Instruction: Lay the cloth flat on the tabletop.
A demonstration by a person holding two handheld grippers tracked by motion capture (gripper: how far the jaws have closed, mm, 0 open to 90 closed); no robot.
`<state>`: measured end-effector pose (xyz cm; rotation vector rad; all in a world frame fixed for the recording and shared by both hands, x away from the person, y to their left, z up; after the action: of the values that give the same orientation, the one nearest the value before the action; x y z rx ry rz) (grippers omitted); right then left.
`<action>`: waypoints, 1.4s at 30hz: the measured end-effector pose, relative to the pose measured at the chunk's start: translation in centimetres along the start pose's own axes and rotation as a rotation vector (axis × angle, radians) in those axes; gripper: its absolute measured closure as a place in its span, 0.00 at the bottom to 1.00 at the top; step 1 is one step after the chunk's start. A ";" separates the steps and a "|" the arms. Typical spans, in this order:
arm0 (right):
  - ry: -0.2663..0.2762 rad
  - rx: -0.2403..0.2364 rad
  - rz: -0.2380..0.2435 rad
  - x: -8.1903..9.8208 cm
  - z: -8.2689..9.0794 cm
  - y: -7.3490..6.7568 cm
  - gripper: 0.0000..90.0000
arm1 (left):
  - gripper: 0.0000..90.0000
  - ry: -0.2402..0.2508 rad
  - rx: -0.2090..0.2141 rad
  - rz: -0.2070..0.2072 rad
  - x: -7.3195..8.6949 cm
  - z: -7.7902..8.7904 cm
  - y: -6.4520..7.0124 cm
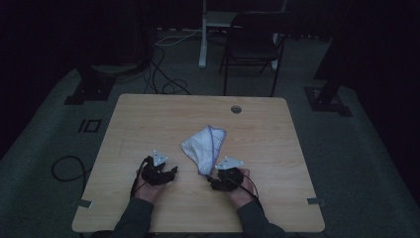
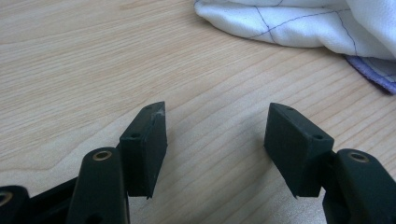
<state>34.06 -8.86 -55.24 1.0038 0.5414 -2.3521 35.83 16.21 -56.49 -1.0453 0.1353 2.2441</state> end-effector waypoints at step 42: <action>0.087 0.013 0.020 -1.5 0.6 -0.1 0.97 | 0.71 0.038 0.130 -0.046 -0.9 -0.1 2.4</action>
<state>34.57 -8.65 -53.76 1.1163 0.5464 -2.3057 34.88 13.87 -56.32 -1.0115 0.2668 2.1448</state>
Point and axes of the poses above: each handheld gripper's, and its own axes: z roughly backward along the jaws, x roughly out of its underside, y roughly to its right, the point moved 3 cm from there along -z, roughly forward along the jaws, and after that the axes turned 12 degrees about -z, right-handed, at the moved point
